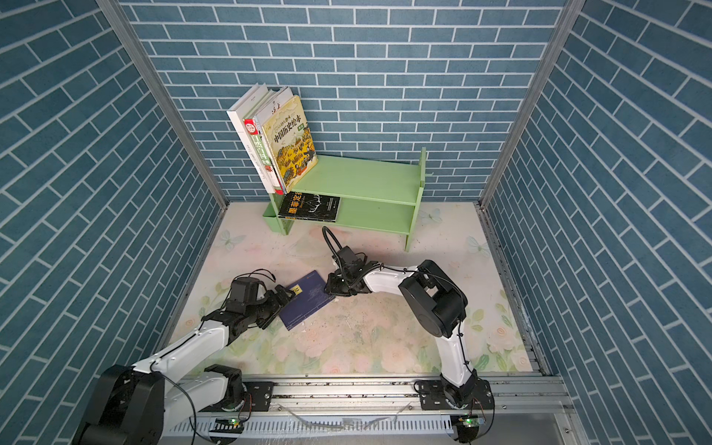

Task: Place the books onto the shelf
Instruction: 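Lower both grippers onto the dark blue book lying on the table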

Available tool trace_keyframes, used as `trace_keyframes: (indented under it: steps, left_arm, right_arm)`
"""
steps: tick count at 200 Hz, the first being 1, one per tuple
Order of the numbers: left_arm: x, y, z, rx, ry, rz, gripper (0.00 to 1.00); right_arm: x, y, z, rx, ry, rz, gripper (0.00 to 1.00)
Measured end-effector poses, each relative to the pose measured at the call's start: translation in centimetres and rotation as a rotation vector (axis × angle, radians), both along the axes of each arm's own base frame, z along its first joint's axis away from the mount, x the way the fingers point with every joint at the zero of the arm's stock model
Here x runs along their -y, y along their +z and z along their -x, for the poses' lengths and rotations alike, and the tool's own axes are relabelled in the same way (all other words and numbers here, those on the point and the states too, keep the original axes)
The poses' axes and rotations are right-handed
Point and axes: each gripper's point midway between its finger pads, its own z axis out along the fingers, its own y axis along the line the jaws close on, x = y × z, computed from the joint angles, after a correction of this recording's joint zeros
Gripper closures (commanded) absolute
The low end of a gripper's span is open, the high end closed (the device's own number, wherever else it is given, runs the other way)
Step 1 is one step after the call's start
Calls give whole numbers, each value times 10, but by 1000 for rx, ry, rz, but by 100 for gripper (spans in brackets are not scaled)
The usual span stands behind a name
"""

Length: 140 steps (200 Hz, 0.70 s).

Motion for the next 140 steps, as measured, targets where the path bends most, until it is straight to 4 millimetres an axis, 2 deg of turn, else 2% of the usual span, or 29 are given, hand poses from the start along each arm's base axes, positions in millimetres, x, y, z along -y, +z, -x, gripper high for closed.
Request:
trace_keyframes:
  steps: [28, 52, 85, 97, 106, 140]
  left_arm:
    - [-1, -1, -3, 7, 7, -6, 15]
    - [-1, 1, -6, 20, 13, -3, 31]
    - [5, 15, -17, 87, -7, 27, 52]
    - [6, 18, -20, 104, -9, 33, 59]
    - [6, 19, -20, 113, -16, 32, 61]
    - [8, 30, -22, 153, -32, 39, 71]
  right_arm:
    - [3, 16, 5, -15, -25, -54, 75]
    - [0, 39, 3, 5, -43, -119, 75]
    - [-3, 62, 0, 37, -56, -178, 75]
    - [-2, 64, -3, 42, -66, -185, 75]
    - [0, 62, -5, 43, -74, -183, 75]
    - [15, 44, -6, 11, -115, -157, 72]
